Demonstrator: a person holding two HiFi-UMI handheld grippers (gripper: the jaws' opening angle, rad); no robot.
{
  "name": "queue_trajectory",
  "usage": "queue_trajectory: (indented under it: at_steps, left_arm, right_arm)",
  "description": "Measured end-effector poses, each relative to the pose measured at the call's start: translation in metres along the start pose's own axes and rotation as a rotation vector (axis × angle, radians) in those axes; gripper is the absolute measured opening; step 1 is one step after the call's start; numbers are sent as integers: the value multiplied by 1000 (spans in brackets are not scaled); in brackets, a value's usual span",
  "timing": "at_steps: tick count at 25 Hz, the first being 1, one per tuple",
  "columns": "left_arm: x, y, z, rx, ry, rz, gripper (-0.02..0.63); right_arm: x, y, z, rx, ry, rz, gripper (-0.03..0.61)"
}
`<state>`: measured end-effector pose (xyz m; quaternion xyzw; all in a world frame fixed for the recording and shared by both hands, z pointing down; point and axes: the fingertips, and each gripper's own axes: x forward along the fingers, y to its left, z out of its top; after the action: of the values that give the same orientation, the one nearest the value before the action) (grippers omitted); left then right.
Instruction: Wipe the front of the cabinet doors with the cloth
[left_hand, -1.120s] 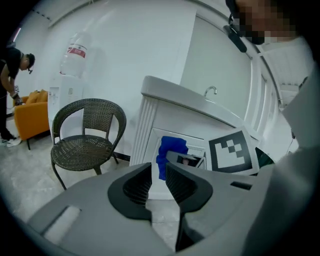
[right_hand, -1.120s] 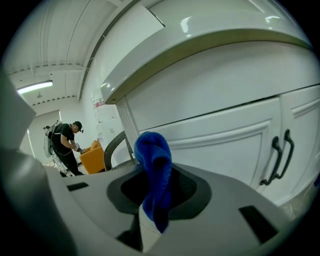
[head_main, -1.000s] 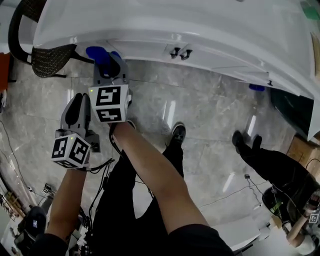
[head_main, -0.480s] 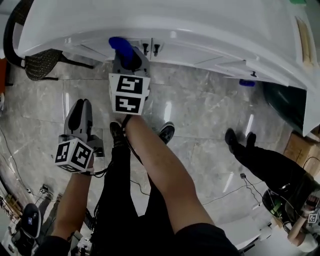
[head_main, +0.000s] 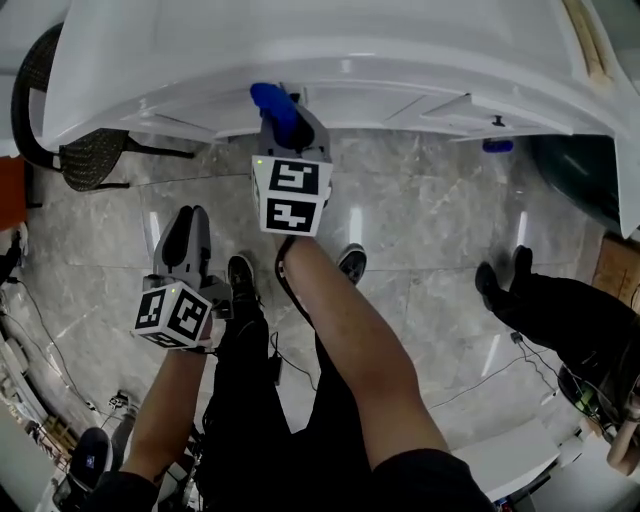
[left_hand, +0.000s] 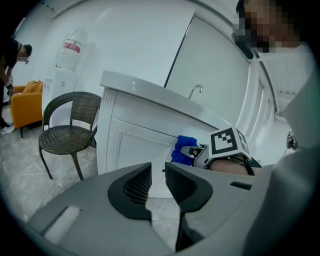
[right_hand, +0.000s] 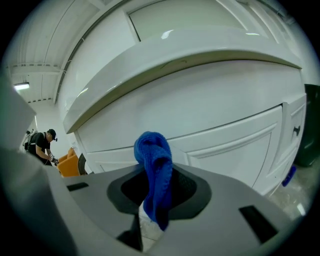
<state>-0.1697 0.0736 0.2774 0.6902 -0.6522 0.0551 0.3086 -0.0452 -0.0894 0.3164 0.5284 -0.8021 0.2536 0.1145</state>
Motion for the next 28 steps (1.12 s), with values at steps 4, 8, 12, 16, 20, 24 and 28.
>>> queue_trajectory:
  at_steps: [4,8,12,16,20,24,28]
  left_arm:
    - [-2,31,-3,-18,28,-20,87]
    - [-23,73,-3,-7,68,-47,87]
    - [-47,126,1,11,100,-49,87]
    - [-58,168,13,23,95,-46,87]
    - [-59,185,15,19,88,-47,87]
    - [-48,180,-1,-8,96,-37,87]
    - [-33,147,-28,-20,131,-63,87]
  right_arm:
    - [6,46,-15,-17,-16,28,80]
    - [33,110,-43,-7,2,47,80]
    - [68,184,-63,7,8,79,80]
    - [95,241,-77,-33,8,117,80]
    - [107,248,-84,-41,9,115,80]
    - [107,210,-87,-67,10,93,80]
    - [93,133,-78,-28,-13,4,80]
